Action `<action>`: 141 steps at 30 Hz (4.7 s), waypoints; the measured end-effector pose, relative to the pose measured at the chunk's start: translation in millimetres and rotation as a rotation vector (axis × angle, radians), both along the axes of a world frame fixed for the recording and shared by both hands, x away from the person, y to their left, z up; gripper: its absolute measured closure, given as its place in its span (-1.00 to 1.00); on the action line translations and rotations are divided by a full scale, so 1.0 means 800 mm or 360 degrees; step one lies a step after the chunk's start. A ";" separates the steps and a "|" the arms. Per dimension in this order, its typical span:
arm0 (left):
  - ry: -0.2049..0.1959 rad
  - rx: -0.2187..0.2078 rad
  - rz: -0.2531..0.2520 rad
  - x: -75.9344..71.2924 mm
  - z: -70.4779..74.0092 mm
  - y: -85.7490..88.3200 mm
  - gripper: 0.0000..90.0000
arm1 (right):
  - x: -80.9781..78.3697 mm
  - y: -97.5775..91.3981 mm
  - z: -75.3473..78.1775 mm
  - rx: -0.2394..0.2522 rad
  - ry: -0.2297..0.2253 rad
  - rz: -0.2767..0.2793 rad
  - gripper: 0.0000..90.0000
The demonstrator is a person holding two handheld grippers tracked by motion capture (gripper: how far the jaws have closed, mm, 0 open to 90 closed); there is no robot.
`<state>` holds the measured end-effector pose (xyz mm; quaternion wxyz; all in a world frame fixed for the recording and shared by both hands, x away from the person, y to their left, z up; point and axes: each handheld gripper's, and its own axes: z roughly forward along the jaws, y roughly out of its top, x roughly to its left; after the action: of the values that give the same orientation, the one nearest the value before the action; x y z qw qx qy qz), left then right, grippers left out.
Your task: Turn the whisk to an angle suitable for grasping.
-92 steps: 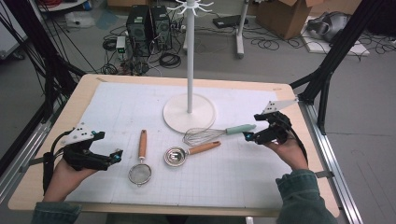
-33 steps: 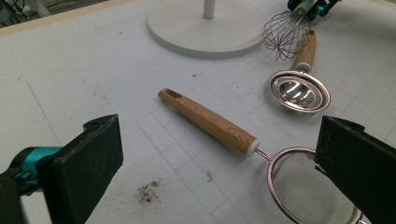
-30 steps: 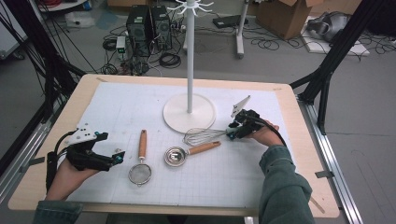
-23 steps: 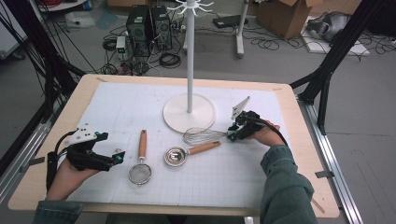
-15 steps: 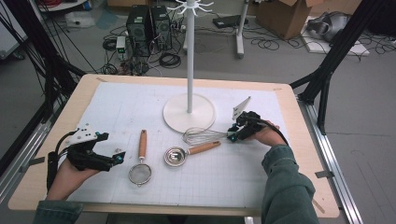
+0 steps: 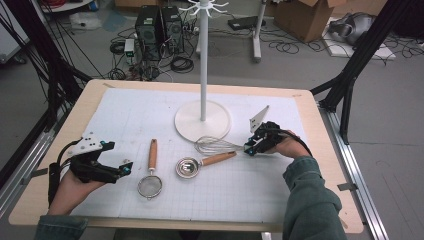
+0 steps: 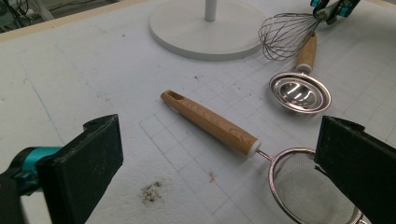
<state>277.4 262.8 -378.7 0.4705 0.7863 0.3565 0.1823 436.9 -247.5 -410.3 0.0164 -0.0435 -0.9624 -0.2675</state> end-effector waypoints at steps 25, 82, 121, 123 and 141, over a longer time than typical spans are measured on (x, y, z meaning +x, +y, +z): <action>-0.0029 -0.0007 -0.0003 -0.004 0.006 0.003 -0.96 | -0.053 0.035 0.037 0.0325 -0.0062 -0.0105 0.54; -0.0045 -0.0007 -0.0025 -0.006 0.008 0.001 -0.96 | -0.105 0.129 -0.003 0.0162 0.0017 -0.0172 0.48; -0.0050 -0.0002 -0.0091 -0.005 0.005 -0.005 -0.96 | -0.123 0.060 -0.002 0.0446 0.0039 -0.0404 -0.06; -0.0051 -0.0001 -0.0096 -0.004 0.004 -0.005 -0.96 | -0.125 0.057 -0.001 0.0473 0.0044 -0.0419 -0.09; -0.0058 -0.0002 -0.0121 -0.006 0.004 -0.004 -0.96 | -0.141 0.027 0.001 0.0559 -0.0007 -0.0502 -0.29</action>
<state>273.0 259.7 -375.5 0.4840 0.7955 0.3179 0.1784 324.1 -226.2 -409.6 -0.0204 -0.1891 -0.8824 -0.4304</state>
